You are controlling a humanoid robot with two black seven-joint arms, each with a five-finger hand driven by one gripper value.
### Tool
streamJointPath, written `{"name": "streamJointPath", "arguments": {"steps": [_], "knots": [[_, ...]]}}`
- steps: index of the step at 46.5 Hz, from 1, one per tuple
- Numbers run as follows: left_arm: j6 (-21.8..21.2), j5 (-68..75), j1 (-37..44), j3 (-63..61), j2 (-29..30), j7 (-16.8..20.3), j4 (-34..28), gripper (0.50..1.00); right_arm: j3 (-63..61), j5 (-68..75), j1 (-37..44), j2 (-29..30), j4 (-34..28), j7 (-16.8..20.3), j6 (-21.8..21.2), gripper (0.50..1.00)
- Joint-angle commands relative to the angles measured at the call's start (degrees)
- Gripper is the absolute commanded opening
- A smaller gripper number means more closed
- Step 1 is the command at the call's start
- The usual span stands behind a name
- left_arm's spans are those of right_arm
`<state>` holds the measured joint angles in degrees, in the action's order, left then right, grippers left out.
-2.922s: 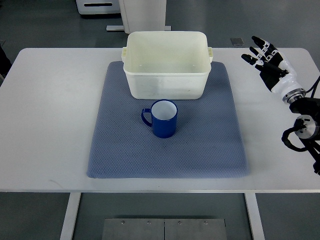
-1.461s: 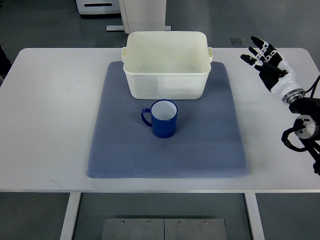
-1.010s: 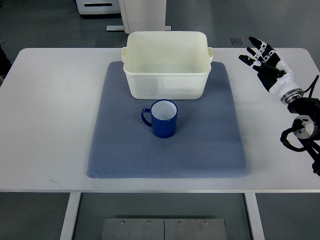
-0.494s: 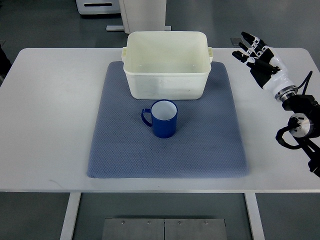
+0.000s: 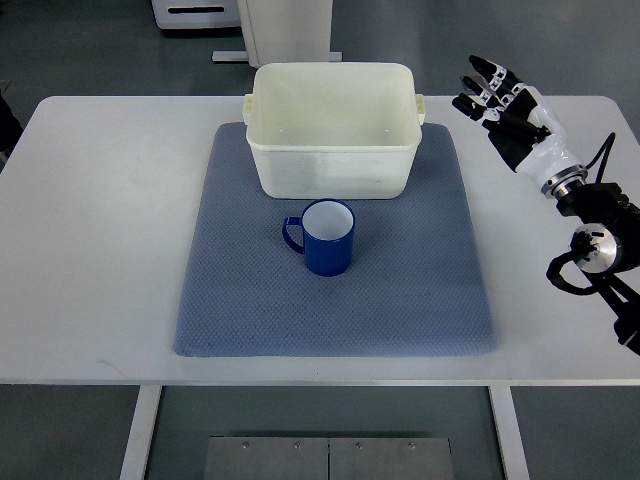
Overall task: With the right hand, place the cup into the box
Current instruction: 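Move the right hand over the mat toward the blue mug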
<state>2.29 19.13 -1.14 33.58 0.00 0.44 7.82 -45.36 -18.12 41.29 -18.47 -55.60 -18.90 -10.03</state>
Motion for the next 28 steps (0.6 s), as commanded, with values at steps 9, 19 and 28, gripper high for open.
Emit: {"name": "streamJointPath", "arguments": {"steps": [9, 19, 28], "knots": [[0.0, 0.0, 0.0, 0.0, 0.0, 0.0, 0.0, 1.0, 1.9, -5.2, 0.3, -1.4, -8.8, 0.0, 0.0, 1.0], [0.0, -0.1, 0.0, 0.0, 0.0, 0.0, 0.0, 1.0, 7.6, -11.1, 2.3, -4.4, -13.5, -0.1, -3.2, 1.0], [0.0, 0.0, 0.0, 0.0, 0.0, 0.0, 0.0, 1.0, 11.2, -14.5, 3.6, -5.9, -17.4, -0.2, -3.4, 1.0]]}}
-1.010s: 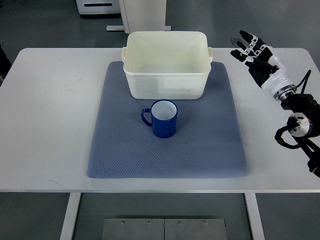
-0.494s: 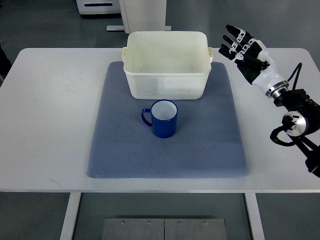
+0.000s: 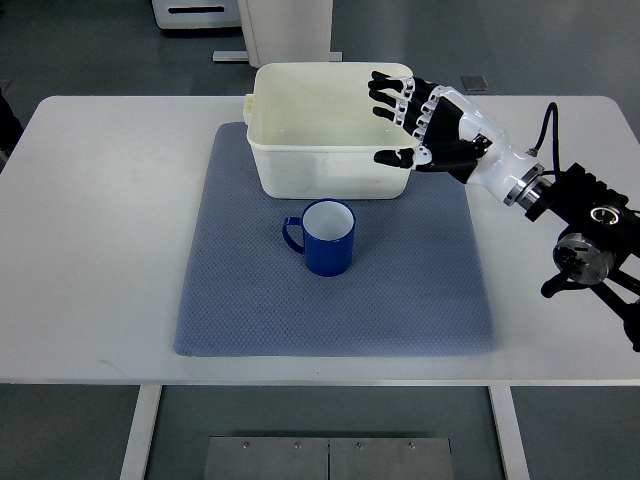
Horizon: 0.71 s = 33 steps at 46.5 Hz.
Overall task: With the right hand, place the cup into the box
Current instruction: 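Move the right hand over the mat toward the blue mug, then close the right hand's fingers around the blue mug's body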
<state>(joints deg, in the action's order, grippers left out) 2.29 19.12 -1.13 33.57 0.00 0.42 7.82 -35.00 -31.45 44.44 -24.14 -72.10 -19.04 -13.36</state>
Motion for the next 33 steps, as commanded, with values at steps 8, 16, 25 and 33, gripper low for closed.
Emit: {"name": "streamJointPath", "arguments": {"steps": [8, 16, 25, 33], "knots": [[0.0, 0.0, 0.0, 0.0, 0.0, 0.0, 0.0, 1.0, 3.4, -3.8, 1.3, -0.2, -2.1, 0.0, -0.1, 1.0], [0.0, 0.0, 0.0, 0.0, 0.0, 0.0, 0.0, 1.0, 6.8, -6.5, 2.0, -0.1, -1.7, 0.0, 0.0, 1.0], [0.0, 0.0, 0.0, 0.0, 0.0, 0.0, 0.0, 1.0, 8.5, -7.4, 1.7, 0.2, -0.8, 0.1, 0.4, 0.998], [0.0, 0.0, 0.0, 0.0, 0.0, 0.0, 0.0, 1.0, 8.6, -7.4, 1.4, 0.6, 0.3, 0.4, 1.1, 0.996]]}}
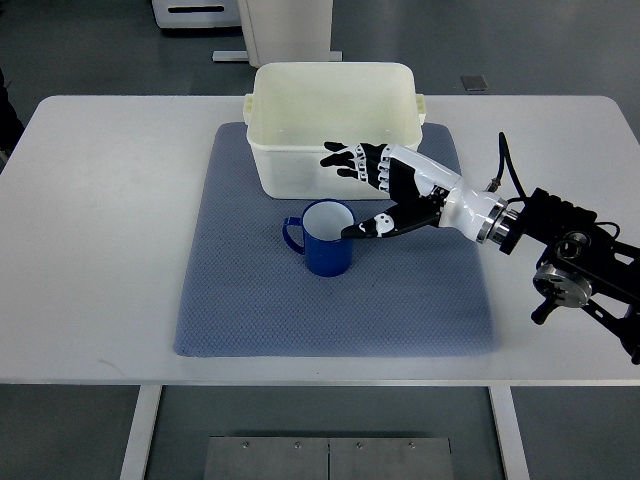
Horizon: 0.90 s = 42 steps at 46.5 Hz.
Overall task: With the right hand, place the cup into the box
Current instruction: 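Close the right hand's fingers around the blue mug's body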
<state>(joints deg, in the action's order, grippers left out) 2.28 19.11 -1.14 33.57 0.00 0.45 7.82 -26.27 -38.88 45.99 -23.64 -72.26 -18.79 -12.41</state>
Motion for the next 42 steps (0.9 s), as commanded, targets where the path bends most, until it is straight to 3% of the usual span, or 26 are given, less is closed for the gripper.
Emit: {"name": "streamJointPath", "arguments": {"steps": [1, 24, 42], "knots": [[0.0, 0.0, 0.0, 0.0, 0.0, 0.0, 0.0, 1.0, -0.1, 0.0, -0.1, 0.3, 0.7, 0.3, 0.1, 0.995], [0.0, 0.0, 0.0, 0.0, 0.0, 0.0, 0.0, 1.0, 3.7, 0.1, -0.5, 3.2, 3.4, 2.1, 5.8, 0.993], [0.0, 0.0, 0.0, 0.0, 0.0, 0.0, 0.0, 1.0, 3.6, 0.5, -0.9, 6.4, 4.2, 6.4, 9.9, 0.991]]}}
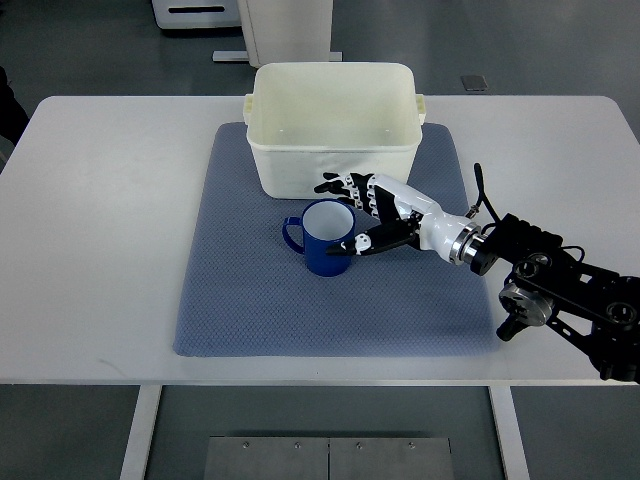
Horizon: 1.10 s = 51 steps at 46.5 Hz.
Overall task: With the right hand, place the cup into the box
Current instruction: 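Close the right hand's fingers around the blue mug's body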
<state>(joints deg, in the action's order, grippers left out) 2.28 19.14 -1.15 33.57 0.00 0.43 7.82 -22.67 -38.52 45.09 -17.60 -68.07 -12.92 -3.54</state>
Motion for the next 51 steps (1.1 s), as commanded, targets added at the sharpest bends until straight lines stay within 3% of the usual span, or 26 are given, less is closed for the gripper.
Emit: {"name": "streamJointPath", "arguments": {"steps": [1, 13, 51], "knots": [[0.0, 0.0, 0.0, 0.0, 0.0, 0.0, 0.0, 1.0, 0.0, 0.2, 0.0, 0.5, 0.1, 0.7, 1.3, 0.991], [0.0, 0.0, 0.0, 0.0, 0.0, 0.0, 0.0, 1.0, 0.0, 0.6, 0.0, 2.3, 0.8, 2.7, 4.6, 0.989], [0.0, -0.1, 0.0, 0.0, 0.0, 0.0, 0.0, 1.0, 1.1, 0.6, -0.4, 4.8, 3.9, 3.3, 5.7, 0.985]]}}
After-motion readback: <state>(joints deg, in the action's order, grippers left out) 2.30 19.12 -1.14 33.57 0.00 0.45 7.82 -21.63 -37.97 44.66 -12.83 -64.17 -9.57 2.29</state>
